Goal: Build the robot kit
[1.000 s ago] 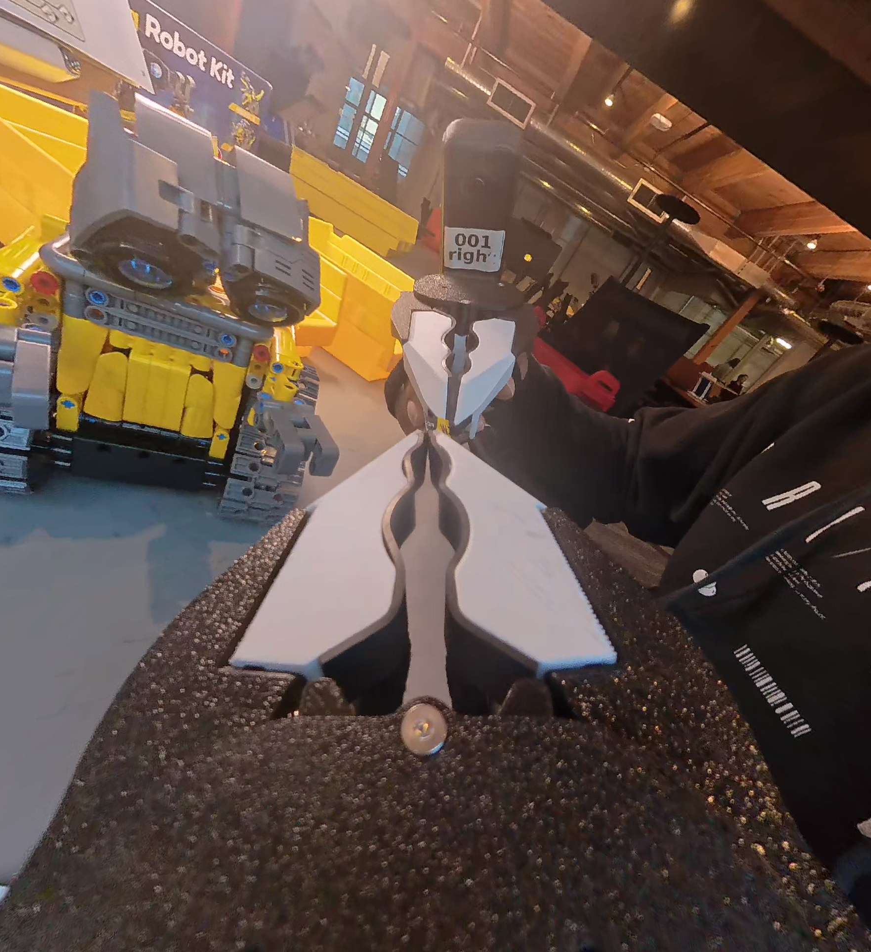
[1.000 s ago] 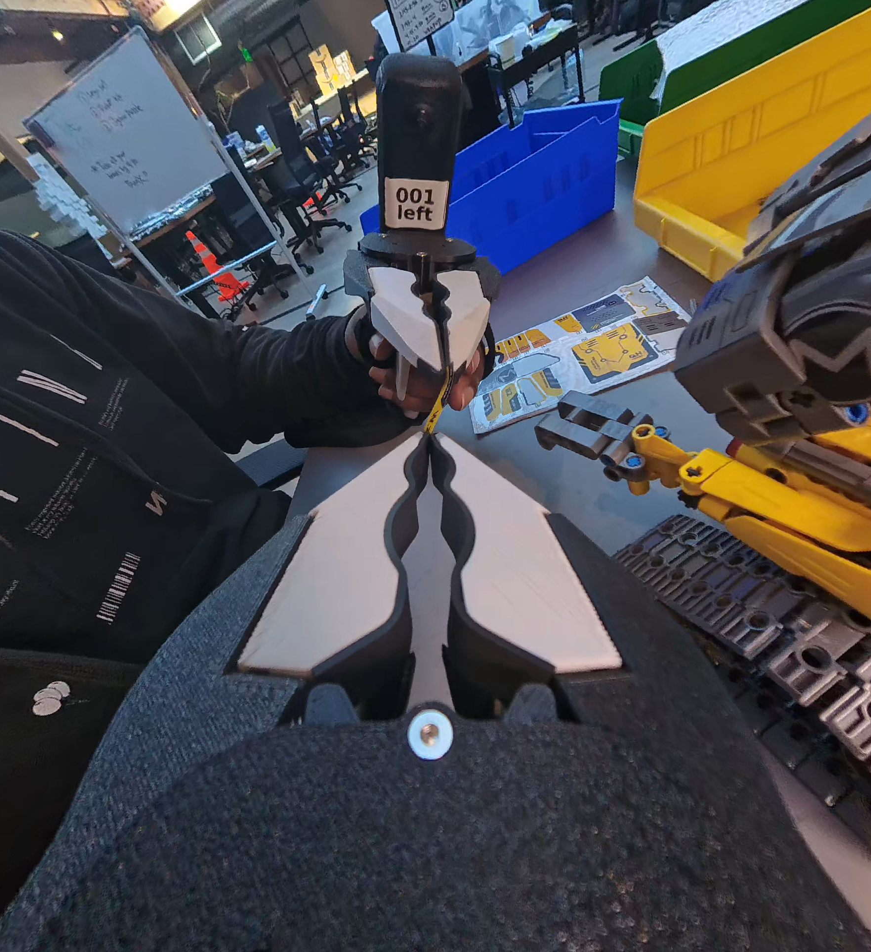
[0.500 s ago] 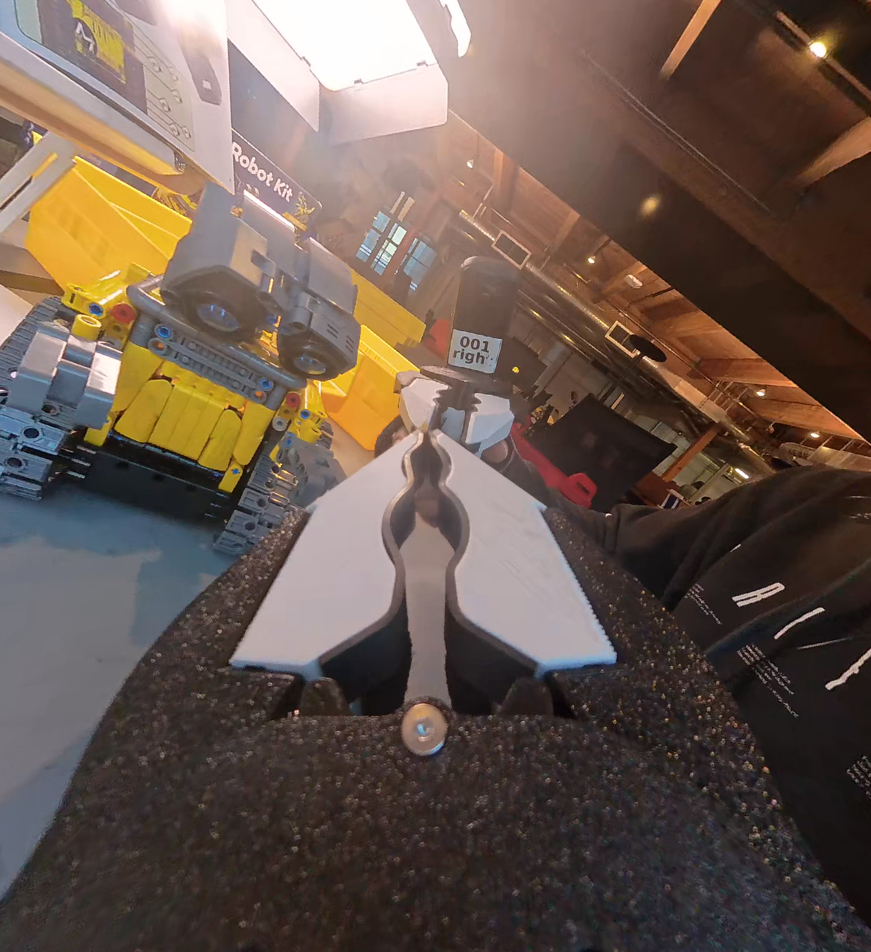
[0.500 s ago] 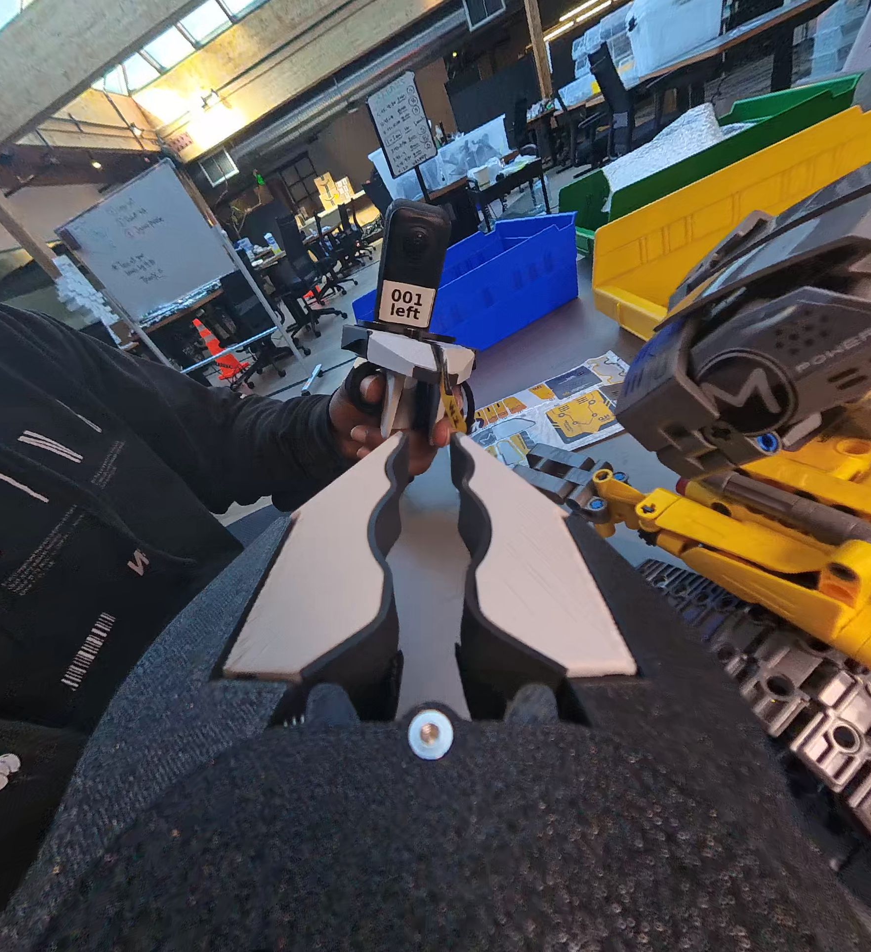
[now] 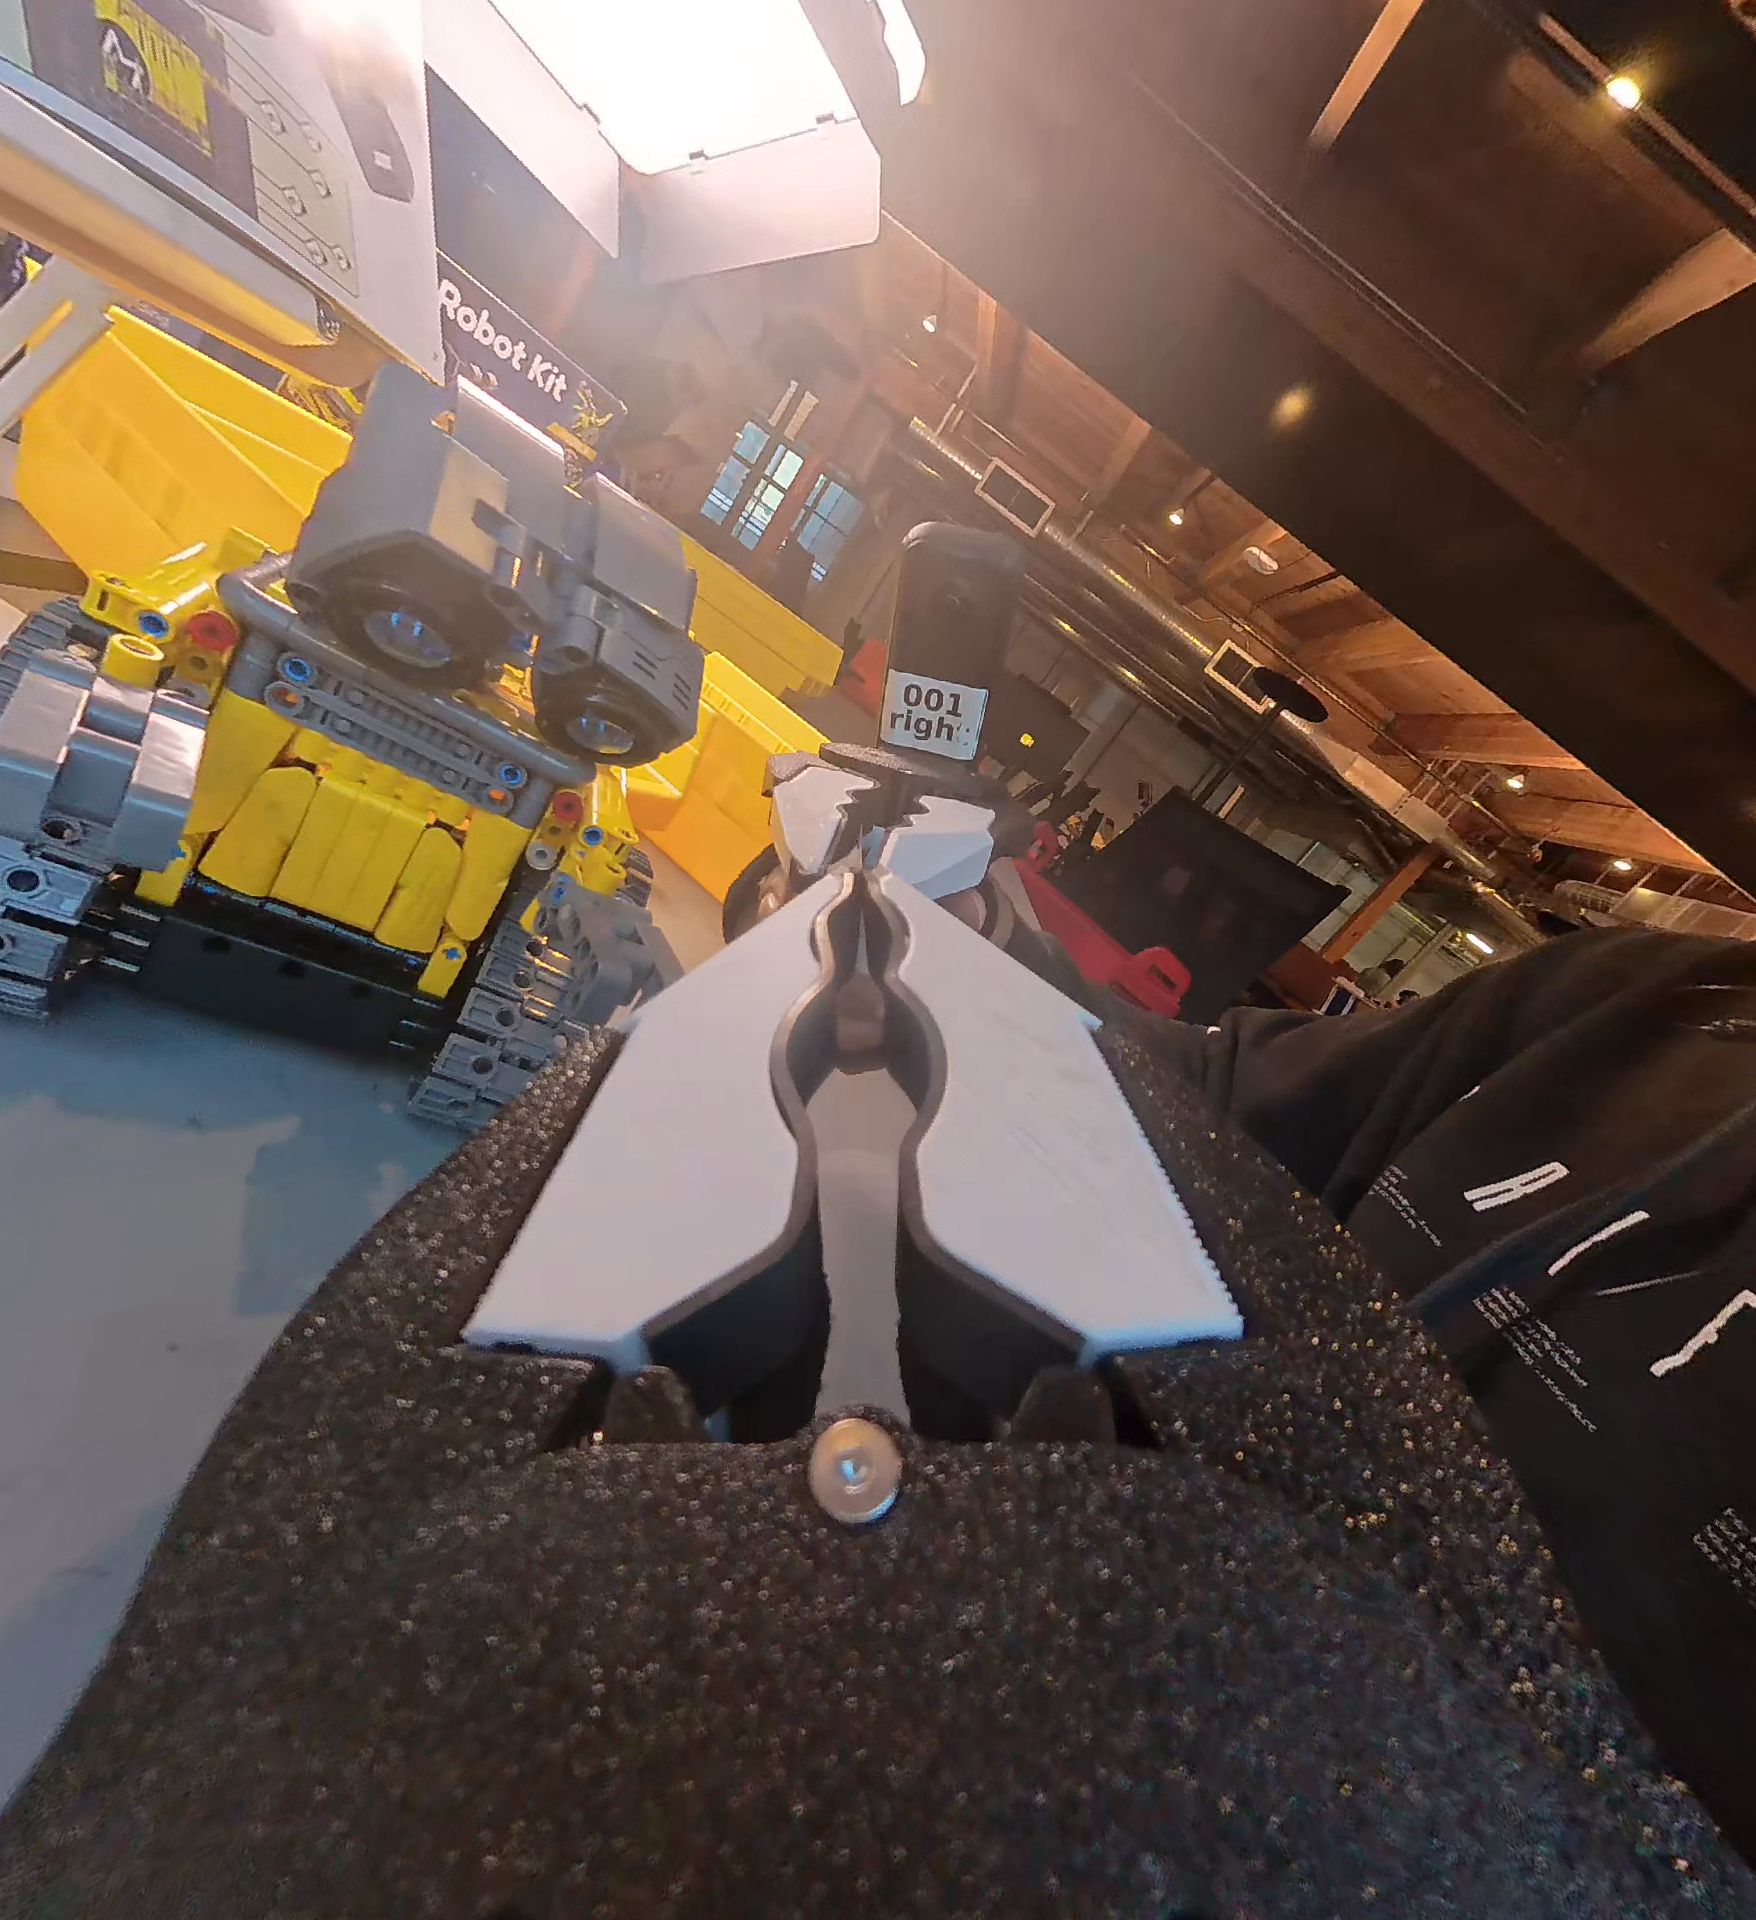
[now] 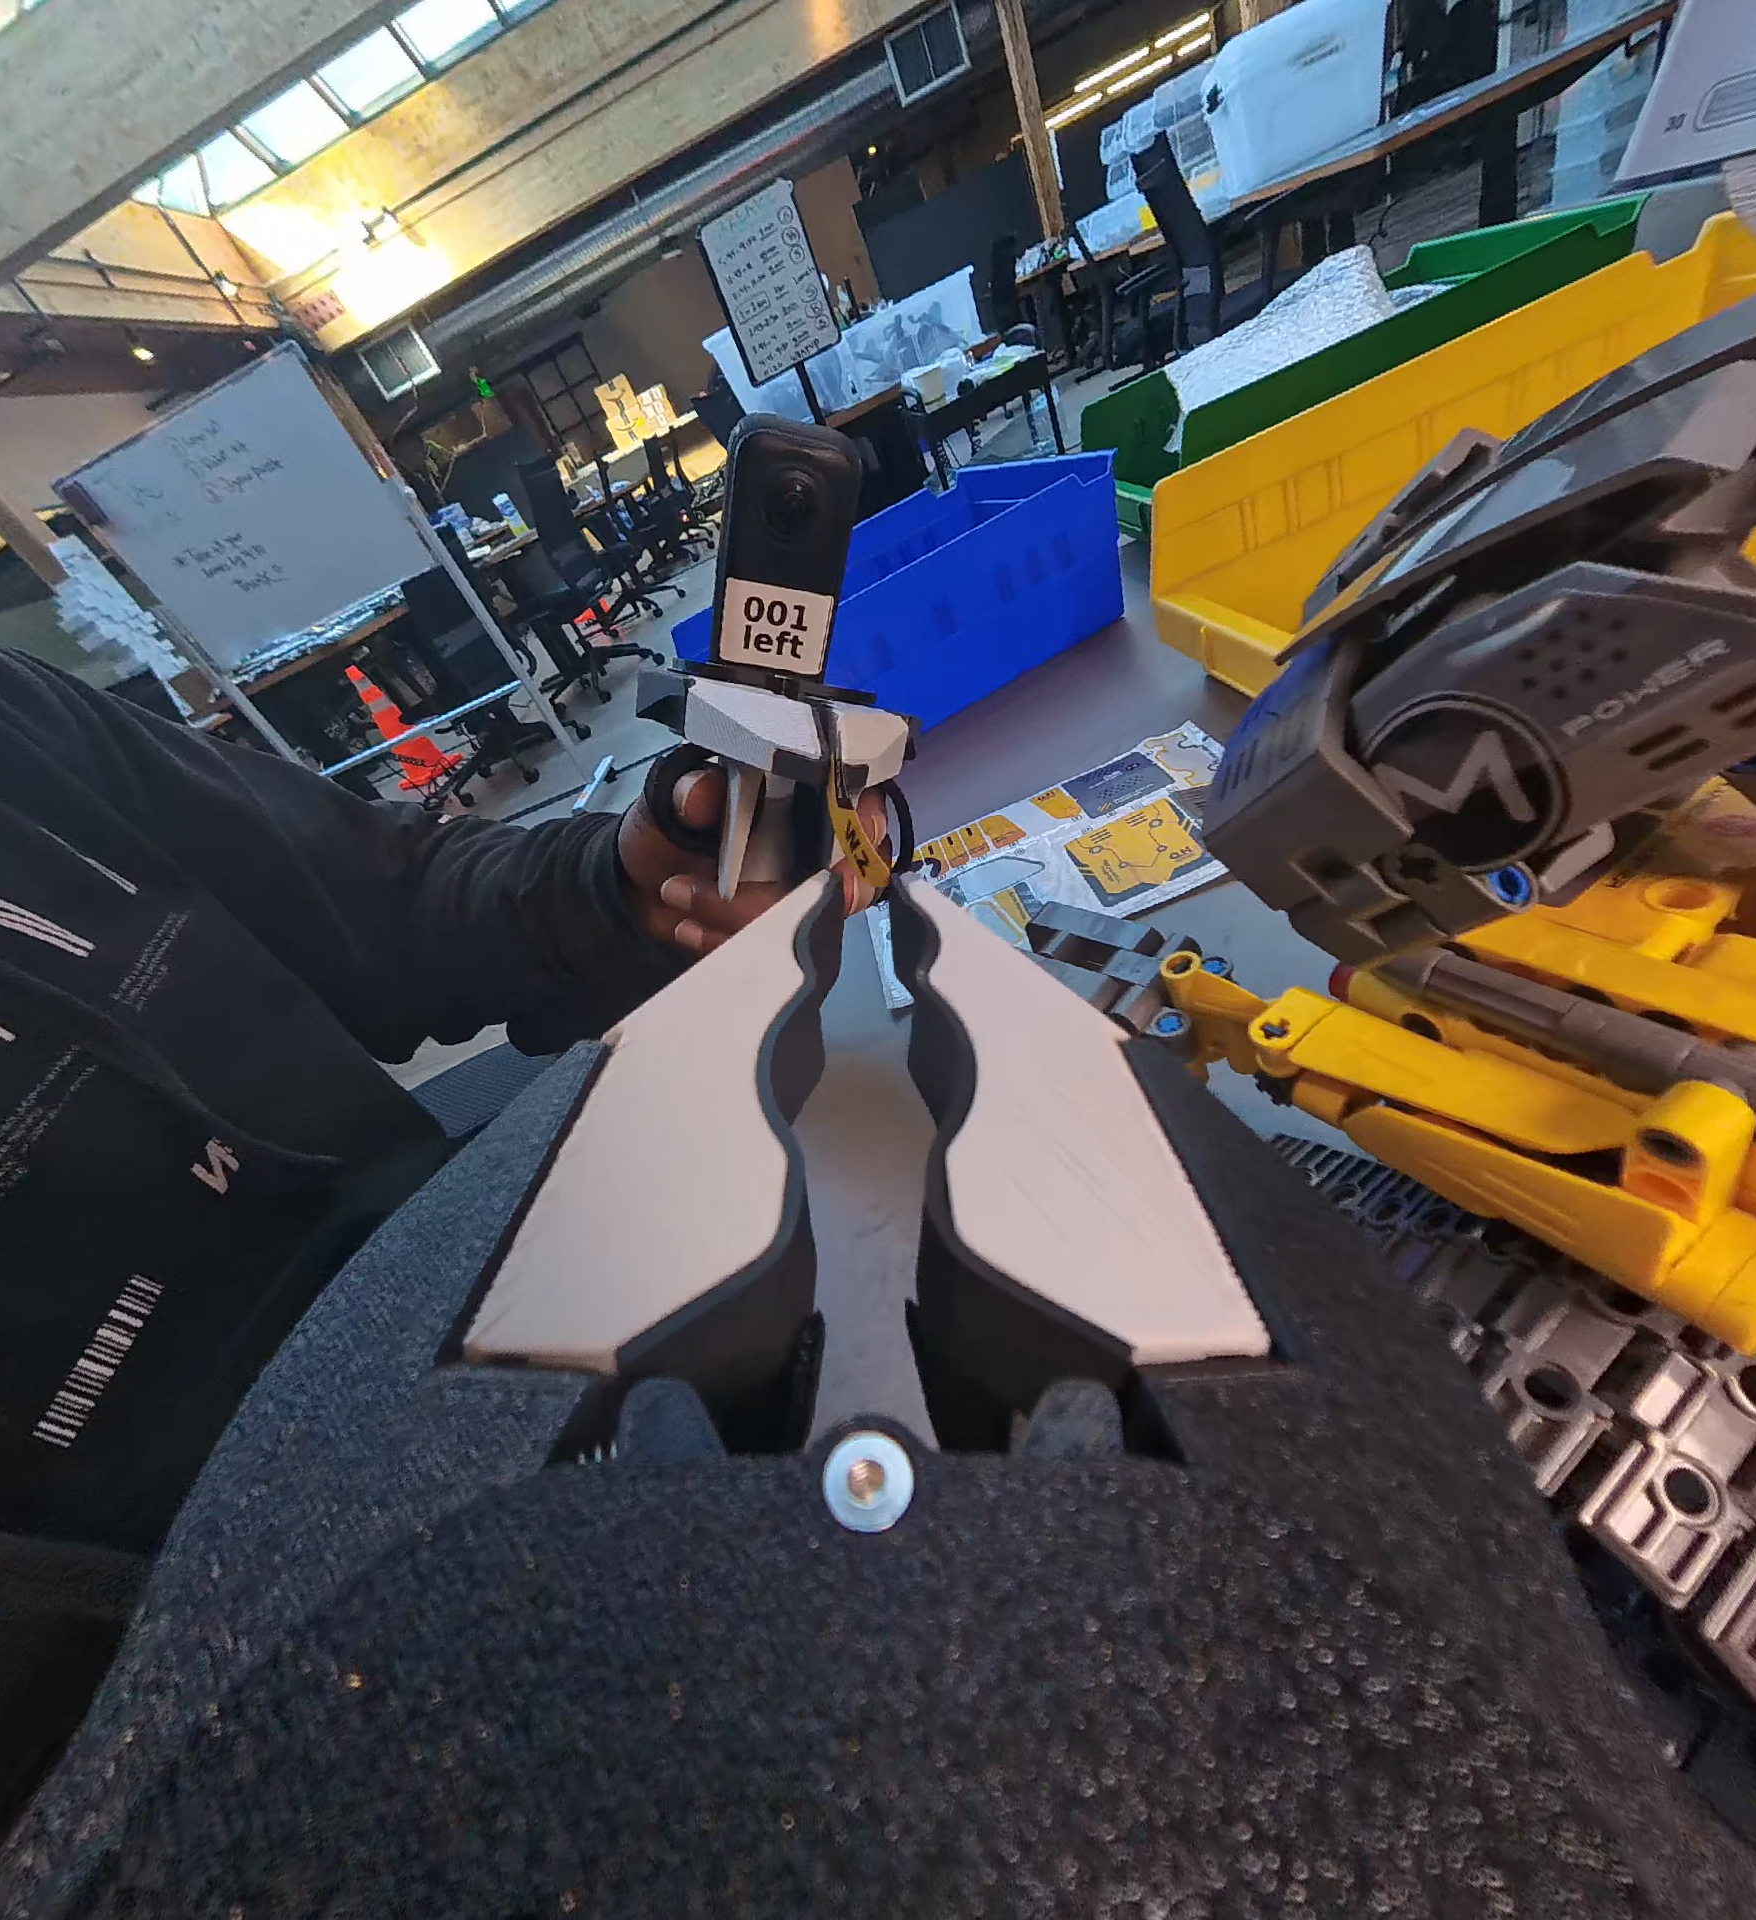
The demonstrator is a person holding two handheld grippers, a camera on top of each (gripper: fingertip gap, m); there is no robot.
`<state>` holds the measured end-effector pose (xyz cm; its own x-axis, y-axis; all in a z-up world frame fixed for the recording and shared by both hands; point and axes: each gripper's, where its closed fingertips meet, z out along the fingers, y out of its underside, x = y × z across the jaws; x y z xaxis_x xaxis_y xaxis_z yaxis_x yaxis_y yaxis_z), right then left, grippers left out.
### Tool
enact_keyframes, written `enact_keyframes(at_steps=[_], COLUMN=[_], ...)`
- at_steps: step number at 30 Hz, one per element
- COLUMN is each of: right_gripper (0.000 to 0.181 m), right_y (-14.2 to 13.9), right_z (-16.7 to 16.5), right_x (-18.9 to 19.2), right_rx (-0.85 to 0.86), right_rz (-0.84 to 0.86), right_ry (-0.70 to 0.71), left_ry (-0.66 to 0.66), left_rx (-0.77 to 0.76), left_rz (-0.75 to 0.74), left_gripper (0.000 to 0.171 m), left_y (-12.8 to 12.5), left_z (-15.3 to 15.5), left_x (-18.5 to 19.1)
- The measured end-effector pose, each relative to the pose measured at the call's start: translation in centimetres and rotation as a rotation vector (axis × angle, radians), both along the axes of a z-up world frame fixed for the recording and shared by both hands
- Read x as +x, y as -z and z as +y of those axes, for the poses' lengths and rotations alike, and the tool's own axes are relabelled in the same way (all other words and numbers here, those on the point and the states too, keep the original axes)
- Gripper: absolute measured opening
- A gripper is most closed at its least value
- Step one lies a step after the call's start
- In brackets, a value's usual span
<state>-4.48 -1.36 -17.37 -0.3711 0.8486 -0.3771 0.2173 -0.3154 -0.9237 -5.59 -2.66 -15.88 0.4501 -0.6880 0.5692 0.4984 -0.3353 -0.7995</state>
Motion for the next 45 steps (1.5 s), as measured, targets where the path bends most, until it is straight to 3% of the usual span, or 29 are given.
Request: enact_keyframes(at_steps=[14,27,45], right_gripper=[0.000,0.000,0.000], right_y=[-0.3,-0.6,-0.1], right_z=[0.1,1.7,2.8], right_x=[0.2,1.7,2.7], right_rx=[-0.002,0.012,-0.069], right_rz=[0.015,-0.043,-0.111], right_ry=[0.003,0.017,0.016], left_ry=[-0.015,-0.043,-0.003], left_rx=[-0.007,0.028,0.002], left_rz=[0.026,0.312,0.454], left_gripper=[0.000,0.000,0.008], left_y=[0.4,1.9,2.1], left_z=[0.2,1.2,2.9], left_x=[0.0,2.2,2.8])
